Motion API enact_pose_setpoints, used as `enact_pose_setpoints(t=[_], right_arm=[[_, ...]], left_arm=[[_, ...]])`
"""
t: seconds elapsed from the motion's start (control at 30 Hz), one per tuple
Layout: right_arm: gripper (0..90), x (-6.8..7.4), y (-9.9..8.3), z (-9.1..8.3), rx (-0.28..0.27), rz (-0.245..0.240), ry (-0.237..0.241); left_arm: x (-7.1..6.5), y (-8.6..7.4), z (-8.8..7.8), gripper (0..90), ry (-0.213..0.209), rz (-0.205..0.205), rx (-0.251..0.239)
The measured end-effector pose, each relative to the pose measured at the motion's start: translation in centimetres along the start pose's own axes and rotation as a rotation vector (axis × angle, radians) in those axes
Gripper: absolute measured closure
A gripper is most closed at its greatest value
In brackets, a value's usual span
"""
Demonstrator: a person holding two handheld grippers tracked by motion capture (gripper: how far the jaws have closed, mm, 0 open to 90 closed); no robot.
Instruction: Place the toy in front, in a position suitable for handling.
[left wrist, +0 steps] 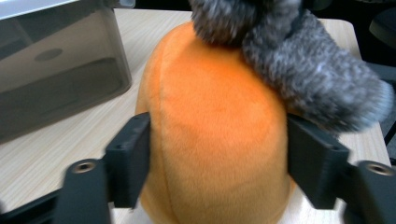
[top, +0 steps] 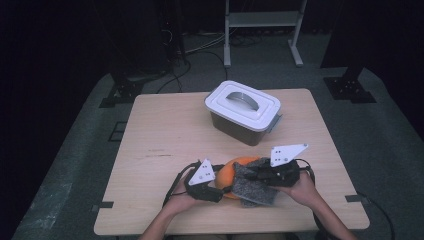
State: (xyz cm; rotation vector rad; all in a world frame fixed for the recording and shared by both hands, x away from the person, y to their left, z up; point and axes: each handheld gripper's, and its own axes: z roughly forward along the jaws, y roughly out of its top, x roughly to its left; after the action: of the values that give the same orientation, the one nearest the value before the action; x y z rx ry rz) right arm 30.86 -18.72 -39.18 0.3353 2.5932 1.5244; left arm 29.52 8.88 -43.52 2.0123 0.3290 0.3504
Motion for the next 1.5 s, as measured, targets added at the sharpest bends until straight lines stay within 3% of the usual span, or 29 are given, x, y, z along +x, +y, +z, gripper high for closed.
enact_pose_setpoints(t=[0.2,0.23,0.27,0.37,0.5,0.53,0.6,0.77,0.9,0.97,1.07,1.27,1.4,1.5], right_arm=[[79.1,-1.1,-1.5,-1.3,-0.021,0.047,-0.014],[79.1,-1.4,-2.1,-1.6,-0.019,0.060,-0.022],[79.0,-2.1,-3.5,-2.4,-0.017,0.107,-0.044],[79.0,-2.5,-4.3,-2.9,0.000,0.131,-0.060],[79.0,-2.4,-4.1,-3.4,-0.017,0.127,-0.059],[79.0,-2.1,-3.2,-3.5,-0.053,0.107,-0.053],[79.0,-2.1,-2.8,-3.3,-0.066,0.101,-0.045],[78.9,-2.5,-3.1,-2.5,-0.048,0.111,-0.032],[78.9,-3.3,-4.5,-3.5,0.028,0.140,-0.094],[78.9,-3.2,-4.3,-4.2,-0.007,0.149,-0.088],[78.9,-2.5,-2.9,-4.4,-0.050,0.117,-0.057],[78.9,-1.7,-0.6,-2.6,-0.040,0.051,-0.013],[78.8,-2.3,-1.9,-2.2,-0.008,0.078,-0.019],[78.8,-3.3,-3.4,-3.0,0.027,0.132,-0.060]], left_arm=[[0.1,-0.1,-0.2,36.5,-0.001,0.018,0.003],[0.2,-0.2,-0.3,36.5,-0.001,0.017,0.003],[0.3,-0.2,-0.3,36.4,-0.005,0.014,0.001],[0.4,-0.3,-0.4,36.2,-0.008,0.007,-0.003],[0.4,-0.4,-0.4,36.1,-0.018,0.014,-0.011],[0.4,-0.4,-0.5,36.1,-0.022,0.029,-0.013],[0.2,-0.3,-0.5,36.2,-0.029,0.046,-0.011],[0.1,-0.4,-0.8,36.1,-0.029,0.062,-0.008],[0.1,-0.4,-0.8,35.9,-0.030,0.070,-0.014],[0.0,-0.3,-0.7,35.6,-0.032,0.071,-0.018],[-0.1,-0.1,-0.6,35.6,-0.036,0.086,-0.020],[-0.5,0.0,-0.6,36.3,-0.043,0.121,-0.017],[-0.4,-0.1,-0.9,36.7,-0.041,0.108,-0.023],[-0.3,0.0,-0.8,36.7,-0.039,0.109,-0.025]])
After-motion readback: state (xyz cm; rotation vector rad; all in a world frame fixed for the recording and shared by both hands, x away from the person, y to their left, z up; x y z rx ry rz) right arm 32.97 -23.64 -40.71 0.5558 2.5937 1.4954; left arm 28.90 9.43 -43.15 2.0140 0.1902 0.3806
